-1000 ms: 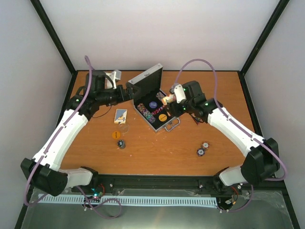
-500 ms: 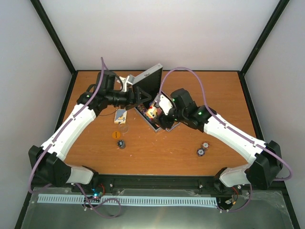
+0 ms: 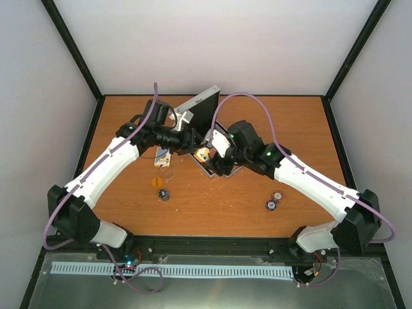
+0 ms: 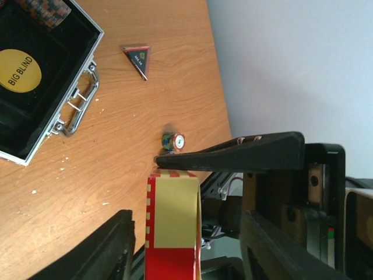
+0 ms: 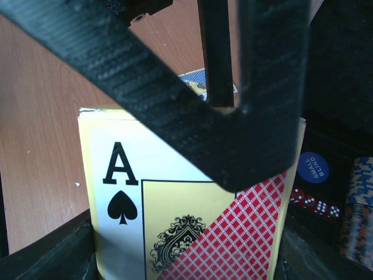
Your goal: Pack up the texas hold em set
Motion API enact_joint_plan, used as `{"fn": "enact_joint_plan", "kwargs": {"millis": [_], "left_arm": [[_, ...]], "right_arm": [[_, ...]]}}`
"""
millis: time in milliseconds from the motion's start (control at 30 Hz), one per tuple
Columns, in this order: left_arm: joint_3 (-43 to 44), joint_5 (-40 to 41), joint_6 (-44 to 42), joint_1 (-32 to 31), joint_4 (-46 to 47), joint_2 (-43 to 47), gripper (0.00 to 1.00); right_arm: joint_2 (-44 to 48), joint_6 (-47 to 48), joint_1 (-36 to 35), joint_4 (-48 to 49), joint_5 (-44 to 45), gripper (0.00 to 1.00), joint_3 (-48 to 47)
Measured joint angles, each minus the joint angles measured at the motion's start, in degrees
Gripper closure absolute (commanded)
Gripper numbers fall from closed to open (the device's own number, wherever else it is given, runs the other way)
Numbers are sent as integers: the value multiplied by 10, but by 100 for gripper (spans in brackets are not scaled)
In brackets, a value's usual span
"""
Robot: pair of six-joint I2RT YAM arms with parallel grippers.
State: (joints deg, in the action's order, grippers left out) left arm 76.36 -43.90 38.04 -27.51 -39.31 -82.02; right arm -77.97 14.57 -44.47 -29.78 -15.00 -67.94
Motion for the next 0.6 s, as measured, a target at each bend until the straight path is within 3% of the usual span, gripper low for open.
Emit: {"fn": "enact_joint_plan", "kwargs": {"millis": [433,600], "left_arm": [[0,-2,-4,1,-11,-5,80],[-6,-4,-2,2,1,-5,91]], "right_arm": [[0,7,-2,0,15,39,0],[0,6,-2,0,24,30,-1]]}}
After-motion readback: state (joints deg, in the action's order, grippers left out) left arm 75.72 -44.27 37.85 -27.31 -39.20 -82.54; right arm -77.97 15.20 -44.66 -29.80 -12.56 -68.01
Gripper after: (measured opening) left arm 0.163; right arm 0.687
